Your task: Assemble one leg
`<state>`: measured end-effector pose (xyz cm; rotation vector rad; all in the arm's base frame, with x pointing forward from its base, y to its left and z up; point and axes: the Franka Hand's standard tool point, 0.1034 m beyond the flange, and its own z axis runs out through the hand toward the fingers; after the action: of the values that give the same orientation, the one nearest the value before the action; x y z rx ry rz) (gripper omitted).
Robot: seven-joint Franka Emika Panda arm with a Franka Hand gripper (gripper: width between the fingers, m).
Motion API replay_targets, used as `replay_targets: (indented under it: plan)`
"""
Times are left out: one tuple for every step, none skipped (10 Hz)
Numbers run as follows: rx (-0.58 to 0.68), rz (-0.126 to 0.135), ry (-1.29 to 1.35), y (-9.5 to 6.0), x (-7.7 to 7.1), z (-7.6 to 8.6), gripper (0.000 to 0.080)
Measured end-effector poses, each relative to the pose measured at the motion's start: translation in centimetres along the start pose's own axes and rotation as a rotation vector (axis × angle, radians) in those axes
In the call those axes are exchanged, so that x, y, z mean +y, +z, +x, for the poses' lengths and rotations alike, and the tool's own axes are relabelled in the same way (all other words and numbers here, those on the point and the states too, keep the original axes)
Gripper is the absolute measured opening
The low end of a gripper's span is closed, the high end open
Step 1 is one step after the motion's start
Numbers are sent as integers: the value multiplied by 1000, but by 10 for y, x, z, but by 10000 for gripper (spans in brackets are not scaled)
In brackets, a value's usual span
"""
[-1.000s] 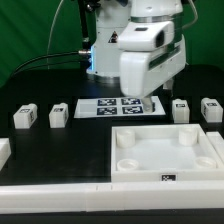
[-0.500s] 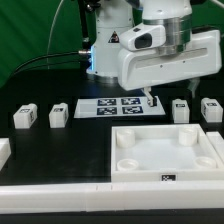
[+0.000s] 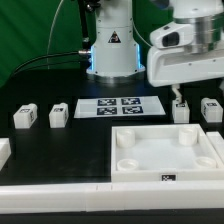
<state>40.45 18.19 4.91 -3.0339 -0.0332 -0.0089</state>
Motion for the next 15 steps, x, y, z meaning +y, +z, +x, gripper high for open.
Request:
replay_targets:
  plan:
    - [5,5,-16,1,-10,4,649]
    - [-4,2,-27,2,-8,4,649]
    - [-29,-3,-27,2,-6,3,649]
    - [-27,-3,-28,2,-7,4,649]
    - [-82,-14,-36,4,-5,-1,649]
    - [-181,-29,-43,2,-2,-4,649]
    - [-275,-37,-41,1,-1,-3,649]
    - [-332,-39,-30,3,0,-3,649]
    - [-457,-54,-30,1,-2,-12,649]
    - [-558,-59,-34,0,-7,-11,649]
    - [-630,-62,-34,1,-11,-10,649]
    - [-747,-72,-37,2,-13,-16,649]
    - [-830,-73,-39,8,-16,-15,649]
    - [-829,-68,-38,14,-18,-11,649]
    - [-822,-67,-37,17,-17,-12,649]
